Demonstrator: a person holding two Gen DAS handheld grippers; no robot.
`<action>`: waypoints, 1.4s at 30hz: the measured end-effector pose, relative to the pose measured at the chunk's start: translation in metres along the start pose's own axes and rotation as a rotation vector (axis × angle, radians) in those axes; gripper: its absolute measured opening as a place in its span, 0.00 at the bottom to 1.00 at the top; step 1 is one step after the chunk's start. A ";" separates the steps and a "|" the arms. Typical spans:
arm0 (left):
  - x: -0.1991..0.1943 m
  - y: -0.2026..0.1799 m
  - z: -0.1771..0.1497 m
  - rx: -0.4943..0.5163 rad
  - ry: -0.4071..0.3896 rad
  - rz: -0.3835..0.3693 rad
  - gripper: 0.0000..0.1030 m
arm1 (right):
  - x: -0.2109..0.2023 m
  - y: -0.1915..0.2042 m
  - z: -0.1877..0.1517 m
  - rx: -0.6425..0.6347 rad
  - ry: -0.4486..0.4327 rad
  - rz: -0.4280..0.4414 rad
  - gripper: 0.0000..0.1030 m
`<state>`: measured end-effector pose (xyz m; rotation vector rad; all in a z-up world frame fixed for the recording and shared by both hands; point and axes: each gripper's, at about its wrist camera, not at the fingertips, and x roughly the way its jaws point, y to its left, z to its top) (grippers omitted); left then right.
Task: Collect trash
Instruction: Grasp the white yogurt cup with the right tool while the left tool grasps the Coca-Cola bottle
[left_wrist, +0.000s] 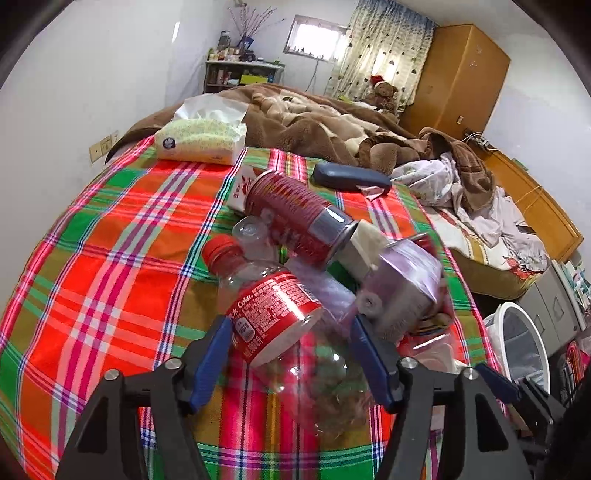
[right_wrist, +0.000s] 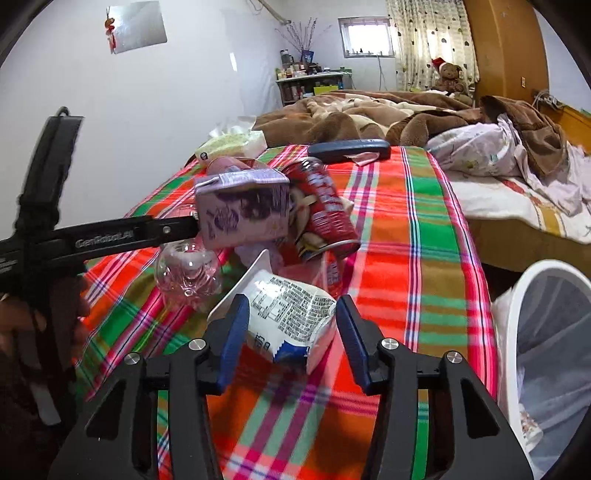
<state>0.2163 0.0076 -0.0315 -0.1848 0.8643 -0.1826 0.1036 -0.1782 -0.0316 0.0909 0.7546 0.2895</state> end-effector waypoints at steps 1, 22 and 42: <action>0.001 -0.001 -0.001 -0.001 0.002 -0.001 0.65 | 0.001 -0.004 0.002 0.006 0.005 0.002 0.46; 0.006 0.005 -0.019 0.119 0.114 0.115 0.66 | 0.008 0.003 0.020 -0.193 -0.010 0.098 0.60; 0.004 0.026 -0.007 0.087 0.095 0.068 0.66 | 0.033 0.031 0.017 -0.365 0.099 0.156 0.64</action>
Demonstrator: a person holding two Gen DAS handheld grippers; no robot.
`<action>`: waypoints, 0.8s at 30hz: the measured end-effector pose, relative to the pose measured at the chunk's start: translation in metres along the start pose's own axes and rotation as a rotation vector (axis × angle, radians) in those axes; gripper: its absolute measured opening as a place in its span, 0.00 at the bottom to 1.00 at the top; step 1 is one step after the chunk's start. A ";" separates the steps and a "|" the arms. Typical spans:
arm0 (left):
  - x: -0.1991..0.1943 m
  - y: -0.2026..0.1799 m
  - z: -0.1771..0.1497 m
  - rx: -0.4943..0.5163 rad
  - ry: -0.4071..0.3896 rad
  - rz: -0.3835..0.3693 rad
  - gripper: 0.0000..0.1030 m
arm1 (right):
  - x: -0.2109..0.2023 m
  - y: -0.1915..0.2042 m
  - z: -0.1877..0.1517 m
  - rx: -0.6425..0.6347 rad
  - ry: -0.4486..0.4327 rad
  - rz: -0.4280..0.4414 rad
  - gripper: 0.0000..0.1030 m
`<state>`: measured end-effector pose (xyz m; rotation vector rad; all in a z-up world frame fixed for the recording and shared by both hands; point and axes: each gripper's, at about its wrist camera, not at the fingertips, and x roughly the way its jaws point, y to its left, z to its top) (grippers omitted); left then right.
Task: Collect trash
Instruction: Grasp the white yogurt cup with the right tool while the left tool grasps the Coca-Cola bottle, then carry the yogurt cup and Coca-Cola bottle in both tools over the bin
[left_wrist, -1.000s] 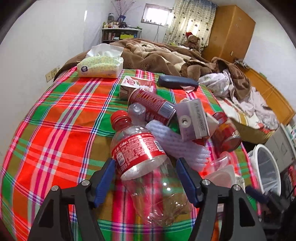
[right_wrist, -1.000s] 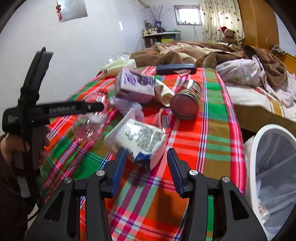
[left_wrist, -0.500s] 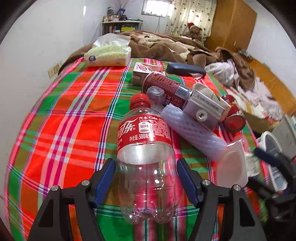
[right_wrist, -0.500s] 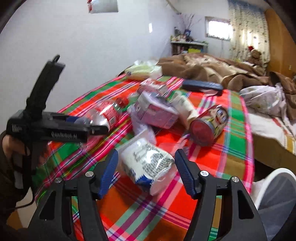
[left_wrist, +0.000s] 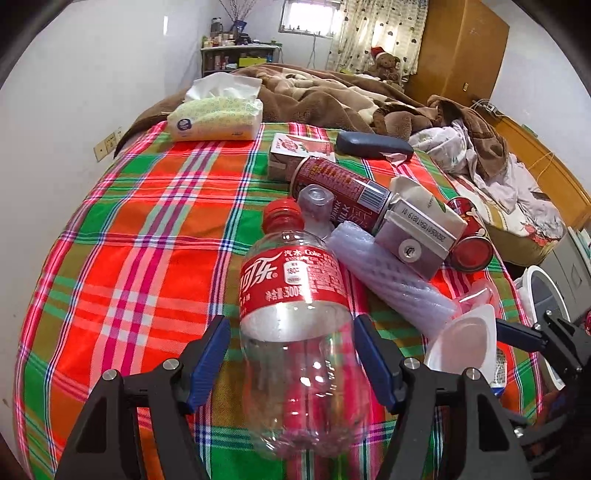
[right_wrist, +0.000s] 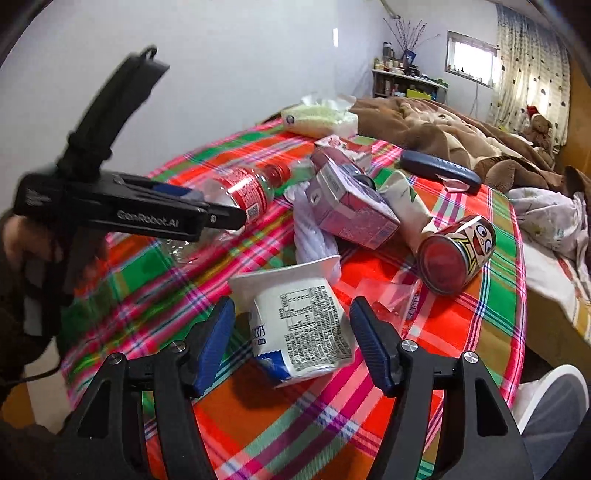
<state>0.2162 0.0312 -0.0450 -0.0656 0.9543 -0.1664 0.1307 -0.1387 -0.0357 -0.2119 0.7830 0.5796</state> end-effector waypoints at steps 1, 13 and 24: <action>0.002 -0.001 0.001 0.004 0.000 0.003 0.66 | 0.003 0.001 0.000 0.003 0.009 -0.009 0.64; 0.024 0.006 0.011 -0.048 0.028 -0.030 0.66 | 0.006 -0.005 -0.005 0.110 0.035 -0.028 0.60; 0.004 0.005 -0.002 -0.057 -0.017 -0.026 0.61 | -0.004 -0.007 -0.010 0.198 -0.013 -0.039 0.60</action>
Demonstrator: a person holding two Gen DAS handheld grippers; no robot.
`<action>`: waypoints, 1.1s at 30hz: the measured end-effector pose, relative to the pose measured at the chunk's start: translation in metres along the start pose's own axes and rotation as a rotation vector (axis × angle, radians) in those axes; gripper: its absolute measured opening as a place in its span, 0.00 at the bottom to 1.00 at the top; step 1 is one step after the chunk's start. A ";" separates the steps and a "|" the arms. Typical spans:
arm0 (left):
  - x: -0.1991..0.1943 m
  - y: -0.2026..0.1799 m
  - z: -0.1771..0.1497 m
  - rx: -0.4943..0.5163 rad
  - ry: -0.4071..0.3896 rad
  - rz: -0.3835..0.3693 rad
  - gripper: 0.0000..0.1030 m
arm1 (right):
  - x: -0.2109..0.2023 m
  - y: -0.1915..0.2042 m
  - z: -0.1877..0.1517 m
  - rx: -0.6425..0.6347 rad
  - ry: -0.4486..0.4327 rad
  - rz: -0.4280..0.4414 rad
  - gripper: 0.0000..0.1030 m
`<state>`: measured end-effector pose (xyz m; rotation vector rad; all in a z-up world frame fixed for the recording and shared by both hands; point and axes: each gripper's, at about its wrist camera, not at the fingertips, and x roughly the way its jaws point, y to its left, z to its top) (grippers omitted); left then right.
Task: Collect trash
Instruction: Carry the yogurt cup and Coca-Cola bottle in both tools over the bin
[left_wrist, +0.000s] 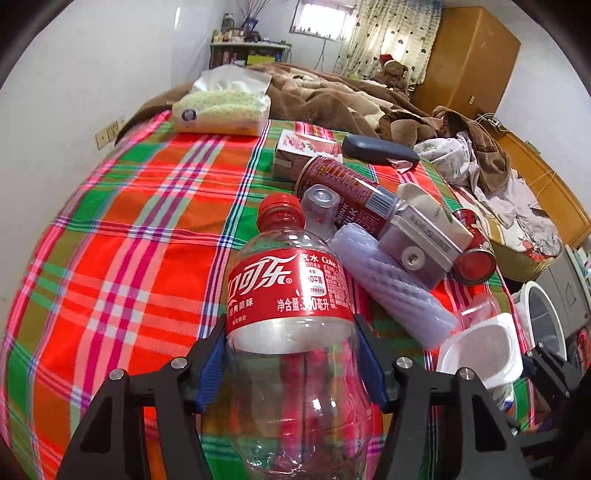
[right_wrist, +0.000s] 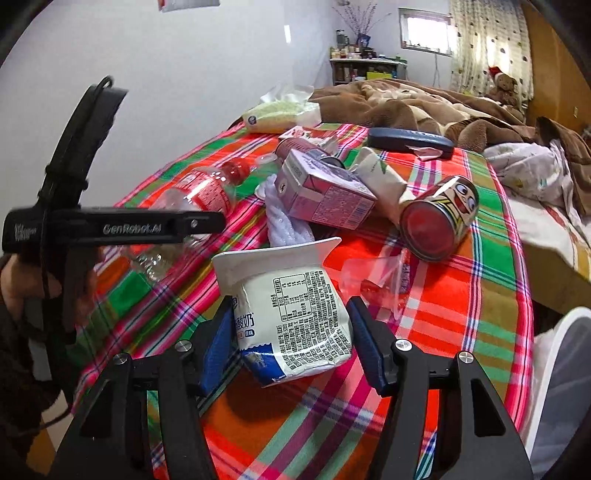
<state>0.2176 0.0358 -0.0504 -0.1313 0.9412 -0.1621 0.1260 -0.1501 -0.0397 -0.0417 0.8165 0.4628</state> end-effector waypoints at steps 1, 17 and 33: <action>-0.004 -0.001 -0.002 0.000 -0.004 -0.003 0.61 | -0.003 0.000 -0.002 0.014 -0.004 0.001 0.60; -0.070 -0.046 -0.036 0.059 -0.101 -0.055 0.61 | -0.052 -0.020 -0.017 0.157 -0.121 -0.087 0.60; -0.105 -0.136 -0.055 0.211 -0.168 -0.161 0.61 | -0.117 -0.066 -0.045 0.289 -0.232 -0.241 0.60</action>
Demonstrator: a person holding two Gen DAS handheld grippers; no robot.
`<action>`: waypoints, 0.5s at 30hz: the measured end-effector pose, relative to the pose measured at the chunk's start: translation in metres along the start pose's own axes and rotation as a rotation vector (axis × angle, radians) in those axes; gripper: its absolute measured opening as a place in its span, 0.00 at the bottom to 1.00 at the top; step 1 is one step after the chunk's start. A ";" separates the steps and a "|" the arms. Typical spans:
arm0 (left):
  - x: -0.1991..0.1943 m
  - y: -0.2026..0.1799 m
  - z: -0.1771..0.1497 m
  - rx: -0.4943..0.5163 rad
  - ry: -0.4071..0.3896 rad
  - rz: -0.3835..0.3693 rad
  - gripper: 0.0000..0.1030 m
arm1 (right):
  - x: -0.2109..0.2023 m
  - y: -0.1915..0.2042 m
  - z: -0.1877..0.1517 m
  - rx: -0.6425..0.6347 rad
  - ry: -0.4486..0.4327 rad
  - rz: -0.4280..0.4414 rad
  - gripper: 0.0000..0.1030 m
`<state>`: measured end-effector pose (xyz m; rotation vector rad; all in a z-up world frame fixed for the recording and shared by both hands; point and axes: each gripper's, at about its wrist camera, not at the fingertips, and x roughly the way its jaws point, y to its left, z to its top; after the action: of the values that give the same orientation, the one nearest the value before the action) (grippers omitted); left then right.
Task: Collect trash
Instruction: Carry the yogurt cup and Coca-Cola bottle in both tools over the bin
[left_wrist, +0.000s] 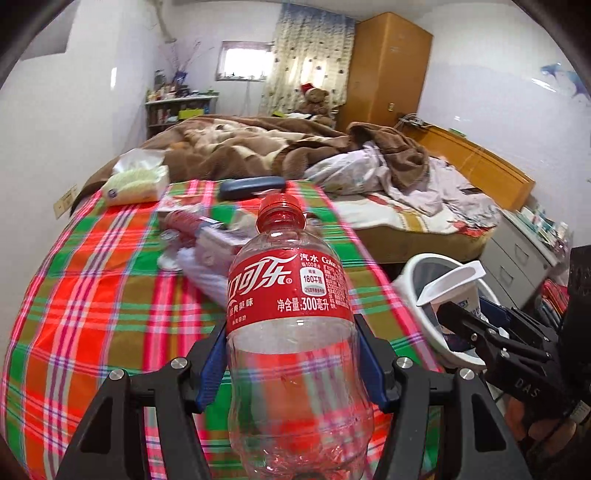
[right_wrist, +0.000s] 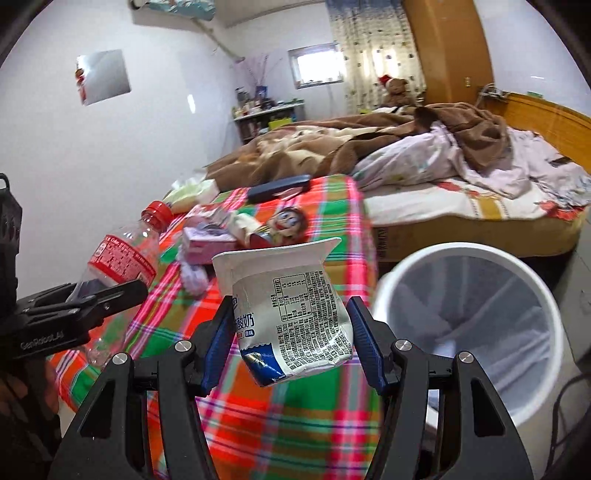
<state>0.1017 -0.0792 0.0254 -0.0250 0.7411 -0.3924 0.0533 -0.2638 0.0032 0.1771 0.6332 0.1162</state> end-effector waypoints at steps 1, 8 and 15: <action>0.000 -0.007 0.000 0.015 -0.003 -0.006 0.61 | -0.003 -0.003 0.000 0.004 -0.007 -0.009 0.60; 0.013 -0.051 0.006 0.087 0.011 -0.071 0.61 | -0.016 -0.035 0.002 0.062 -0.038 -0.092 0.60; 0.034 -0.088 0.012 0.128 0.035 -0.139 0.61 | -0.019 -0.071 0.000 0.134 -0.036 -0.185 0.60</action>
<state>0.1033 -0.1740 0.0261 0.0515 0.7494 -0.5732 0.0423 -0.3361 -0.0002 0.2485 0.6193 -0.1083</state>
